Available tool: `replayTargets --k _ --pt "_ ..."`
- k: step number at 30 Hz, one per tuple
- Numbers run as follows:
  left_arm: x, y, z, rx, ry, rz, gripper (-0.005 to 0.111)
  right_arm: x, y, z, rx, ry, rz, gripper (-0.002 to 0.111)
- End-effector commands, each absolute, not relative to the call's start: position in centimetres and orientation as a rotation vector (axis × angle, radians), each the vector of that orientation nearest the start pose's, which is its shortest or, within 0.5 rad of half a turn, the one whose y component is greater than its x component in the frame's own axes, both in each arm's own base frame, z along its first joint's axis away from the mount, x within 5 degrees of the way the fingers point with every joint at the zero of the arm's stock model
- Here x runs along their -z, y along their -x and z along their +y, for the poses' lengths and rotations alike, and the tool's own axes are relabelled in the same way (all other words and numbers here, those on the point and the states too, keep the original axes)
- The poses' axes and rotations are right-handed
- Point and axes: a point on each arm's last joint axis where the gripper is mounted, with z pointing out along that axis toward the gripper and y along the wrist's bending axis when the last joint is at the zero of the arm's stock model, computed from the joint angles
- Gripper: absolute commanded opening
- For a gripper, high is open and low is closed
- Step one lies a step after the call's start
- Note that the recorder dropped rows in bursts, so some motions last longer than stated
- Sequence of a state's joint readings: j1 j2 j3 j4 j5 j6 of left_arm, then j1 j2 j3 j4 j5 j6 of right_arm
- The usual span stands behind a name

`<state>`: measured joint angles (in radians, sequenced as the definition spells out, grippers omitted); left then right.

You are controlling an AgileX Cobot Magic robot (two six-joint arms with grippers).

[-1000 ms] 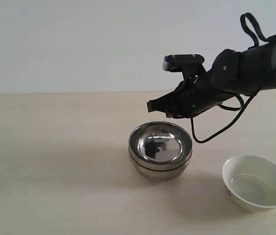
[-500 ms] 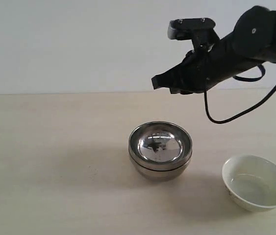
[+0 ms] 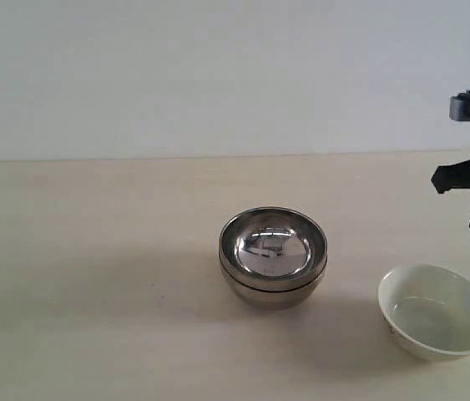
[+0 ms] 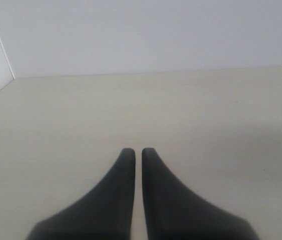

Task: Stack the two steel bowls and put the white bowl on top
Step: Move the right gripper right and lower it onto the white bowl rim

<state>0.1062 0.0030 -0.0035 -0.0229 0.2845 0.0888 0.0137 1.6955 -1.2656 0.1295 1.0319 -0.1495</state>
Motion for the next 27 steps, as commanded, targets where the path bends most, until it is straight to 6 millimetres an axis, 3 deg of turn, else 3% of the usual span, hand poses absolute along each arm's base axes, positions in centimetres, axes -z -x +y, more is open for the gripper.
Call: replayTargets --k 1,4,5,10,15,27 --pt "-18.7 -5.4 0.5 -0.109 0.042 1.769 0.004 -22.9 -33.5 1.2 -0.190 0.183 2.983 0.027" --pt "-18.7 -5.4 0.5 -0.109 0.042 1.769 0.004 -20.2 -33.6 1.1 -0.168 0.150 3.025 0.071" --pt "-18.7 -5.4 0.5 -0.109 0.042 1.769 0.004 -19.7 -33.8 1.0 -0.164 0.150 3.040 0.073" --pt "-18.7 -5.4 0.5 -0.109 0.042 1.769 0.004 -18.0 -34.2 1.0 -0.165 0.184 3.082 0.065" --pt "-18.7 -5.4 0.5 -0.109 0.042 1.769 0.004 -16.5 -34.4 1.1 -0.194 0.166 3.123 0.048" --pt "-18.7 -5.4 0.5 -0.109 0.042 1.769 0.004 -14.2 -34.9 1.3 -0.223 0.127 3.160 0.047"
